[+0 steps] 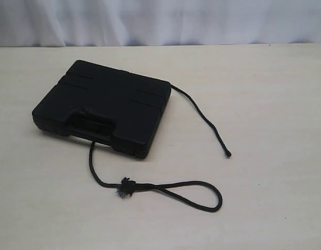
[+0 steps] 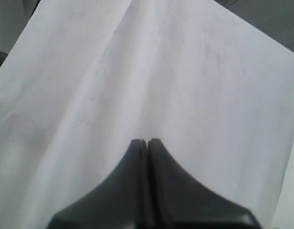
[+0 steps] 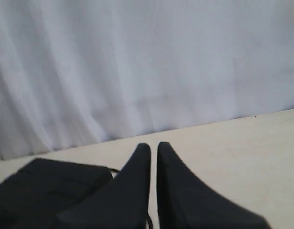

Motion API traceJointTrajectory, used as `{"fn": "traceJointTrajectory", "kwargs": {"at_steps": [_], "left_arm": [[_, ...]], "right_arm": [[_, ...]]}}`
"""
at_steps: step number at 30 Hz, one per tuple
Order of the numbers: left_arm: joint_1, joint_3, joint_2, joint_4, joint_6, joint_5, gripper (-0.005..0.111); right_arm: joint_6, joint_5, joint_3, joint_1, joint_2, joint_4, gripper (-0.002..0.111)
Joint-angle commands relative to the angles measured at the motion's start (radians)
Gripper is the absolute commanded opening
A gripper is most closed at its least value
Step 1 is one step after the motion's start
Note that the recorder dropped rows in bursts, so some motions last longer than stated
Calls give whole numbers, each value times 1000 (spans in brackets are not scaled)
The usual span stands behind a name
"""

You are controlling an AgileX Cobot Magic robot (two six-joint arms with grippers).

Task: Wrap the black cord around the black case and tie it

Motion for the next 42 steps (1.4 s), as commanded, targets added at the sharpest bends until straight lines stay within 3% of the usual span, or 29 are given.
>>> {"fn": "traceJointTrajectory", "kwargs": {"at_steps": [1,5,8,10,11,13,14,15,16,18,20,21,25,30,38,42], "left_arm": [[0,2,-2,3,-28,-206,0],[0,2,-2,3,-28,-456,0],[0,-81,54,-7,5,-568,0],[0,-298,244,-7,50,-546,0],[0,-345,292,-7,50,-526,0],[0,-509,479,5,108,-379,0],[0,-647,592,100,186,-113,0],[0,-703,627,163,210,20,0],[0,-838,776,335,206,336,0],[-16,-995,965,440,264,772,0],[-57,-1099,1135,335,616,1125,0],[-81,-1123,1219,198,873,1301,0],[-127,-1128,1400,-50,1340,1529,0],[-155,-1128,1577,-87,1392,1496,3],[-161,-1128,1687,-87,1409,1291,37],[-161,-1128,1736,-75,1640,1286,44]], "right_arm": [[23,-116,2,-4,-4,166,5],[39,-119,2,-4,-4,202,5],[39,-114,2,-4,-4,202,5],[39,-112,2,-4,-4,202,5],[39,-110,2,-4,-4,202,5],[39,-97,2,-4,-4,202,5],[39,-77,2,-4,-4,202,5],[39,-66,2,-4,-4,202,5],[39,-47,2,-4,-4,202,5],[39,-46,2,-4,-4,202,5],[39,-46,2,-4,-4,202,5],[39,-46,2,-4,-4,202,5],[33,-45,2,-4,-4,202,5],[20,-25,2,-4,-4,201,5],[18,-21,2,-4,-4,201,5],[18,-21,2,-4,-4,201,5]]}}
